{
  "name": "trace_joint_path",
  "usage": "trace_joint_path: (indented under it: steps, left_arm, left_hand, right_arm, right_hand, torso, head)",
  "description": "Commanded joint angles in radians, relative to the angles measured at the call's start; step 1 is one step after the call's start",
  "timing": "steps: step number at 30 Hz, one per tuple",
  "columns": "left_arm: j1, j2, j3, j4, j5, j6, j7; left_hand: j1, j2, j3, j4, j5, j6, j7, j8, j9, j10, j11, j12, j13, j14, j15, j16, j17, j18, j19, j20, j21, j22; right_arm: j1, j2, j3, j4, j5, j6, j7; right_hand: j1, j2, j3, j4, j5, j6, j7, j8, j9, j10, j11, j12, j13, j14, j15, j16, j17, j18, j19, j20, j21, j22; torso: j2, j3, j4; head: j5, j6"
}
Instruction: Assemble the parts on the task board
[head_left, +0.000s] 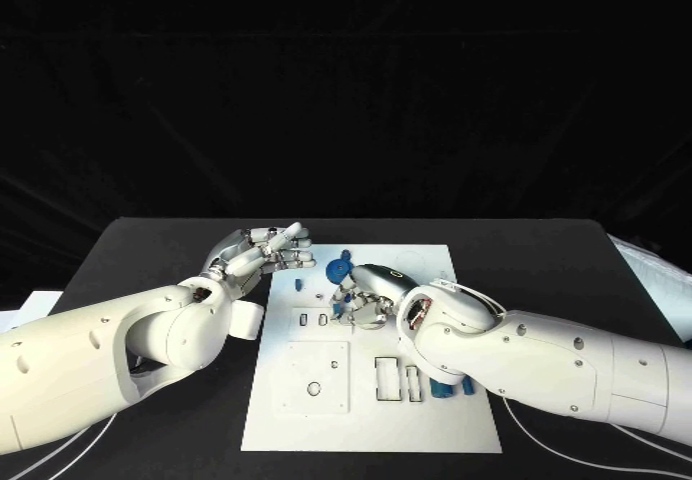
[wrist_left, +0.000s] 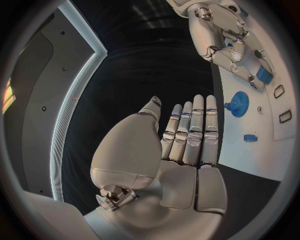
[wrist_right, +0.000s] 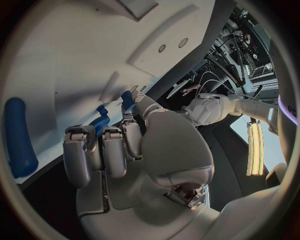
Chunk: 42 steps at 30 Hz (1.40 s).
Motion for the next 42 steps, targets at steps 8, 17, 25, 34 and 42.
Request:
trace_joint_path:
  steps: [8, 17, 25, 34, 42]
  left_arm:
    - [0.001, 0.005, 0.001, -0.002, 0.009, 0.018, 0.017]
    - [0.001, 0.006, 0.001, -0.001, 0.009, 0.019, 0.017]
    - [0.001, 0.005, 0.001, -0.001, 0.009, 0.019, 0.016]
    - [0.001, 0.005, 0.001, -0.001, 0.009, 0.019, 0.016]
    - [0.001, 0.005, 0.001, -0.001, 0.009, 0.019, 0.015]
  left_hand:
    - [0.008, 0.002, -0.001, -0.008, -0.004, 0.006, 0.0, -0.004, -0.001, 0.006, 0.004, -0.007, 0.0, 0.002, 0.006, -0.006, 0.001, 0.012, -0.002, 0.005, -0.005, -0.001]
    - [0.008, 0.002, -0.001, -0.008, -0.004, 0.006, 0.0, -0.004, -0.001, 0.006, 0.004, -0.007, 0.0, 0.002, 0.006, -0.006, 0.001, 0.012, -0.002, 0.005, -0.005, -0.001]
    - [0.008, 0.002, -0.001, -0.008, -0.004, 0.006, 0.0, -0.004, -0.001, 0.006, 0.004, -0.007, 0.0, 0.002, 0.006, -0.006, 0.001, 0.012, -0.002, 0.005, -0.005, -0.001]
    - [0.008, 0.002, -0.001, -0.008, -0.004, 0.006, 0.0, -0.004, -0.001, 0.006, 0.004, -0.007, 0.0, 0.002, 0.006, -0.006, 0.001, 0.012, -0.002, 0.005, -0.005, -0.001]
    - [0.008, 0.002, -0.001, -0.008, -0.004, 0.006, 0.0, -0.004, -0.001, 0.006, 0.004, -0.007, 0.0, 0.002, 0.006, -0.006, 0.001, 0.012, -0.002, 0.005, -0.005, -0.001]
  right_arm:
    - [-0.011, 0.014, -0.001, -0.003, -0.058, 0.047, -0.06]
    - [-0.013, 0.023, -0.002, -0.007, -0.067, 0.071, -0.071]
    - [-0.014, 0.022, -0.003, -0.007, -0.072, 0.08, -0.076]
    - [-0.017, 0.016, -0.003, -0.001, -0.074, 0.092, -0.079]
    - [-0.018, 0.013, -0.003, -0.005, -0.078, 0.088, -0.079]
  right_hand:
    - [0.005, -0.003, 0.005, 0.001, 0.004, 0.02, -0.017, -0.001, -0.001, -0.007, 0.0, -0.006, 0.018, 0.083, -0.007, -0.002, 0.179, -0.008, 0.014, -0.008, -0.006, 0.138]
    - [0.001, -0.009, 0.003, 0.002, 0.003, 0.02, -0.017, -0.002, -0.001, -0.007, 0.0, -0.007, 0.018, 0.083, -0.007, -0.003, 0.178, -0.008, 0.014, -0.008, -0.007, 0.138]
    - [-0.001, -0.011, 0.003, 0.002, 0.002, 0.02, -0.016, -0.003, -0.001, -0.007, 0.001, -0.008, 0.017, 0.083, -0.007, -0.003, 0.177, -0.008, 0.013, -0.008, -0.007, 0.137]
    - [-0.004, -0.015, 0.001, 0.003, 0.002, 0.019, -0.016, -0.004, -0.002, -0.007, 0.001, -0.008, 0.017, 0.083, -0.006, -0.003, 0.177, -0.008, 0.013, -0.007, -0.007, 0.137]
    - [-0.017, -0.032, -0.004, 0.007, -0.006, 0.0, -0.008, -0.016, -0.008, -0.017, 0.006, -0.031, 0.003, 0.083, -0.003, -0.005, 0.175, -0.006, 0.009, -0.005, -0.01, 0.131]
  torso:
    - [-0.001, 0.0012, 0.0003]
    - [-0.001, 0.0006, -0.0009]
    - [-0.001, 0.0005, -0.0001]
    - [-0.001, 0.0009, -0.0002]
    - [-0.001, 0.0009, -0.0005]
  head:
    - [0.005, -0.01]
    - [0.006, -0.014]
    - [0.007, -0.015]
    - [0.005, -0.019]
    - [0.003, -0.021]
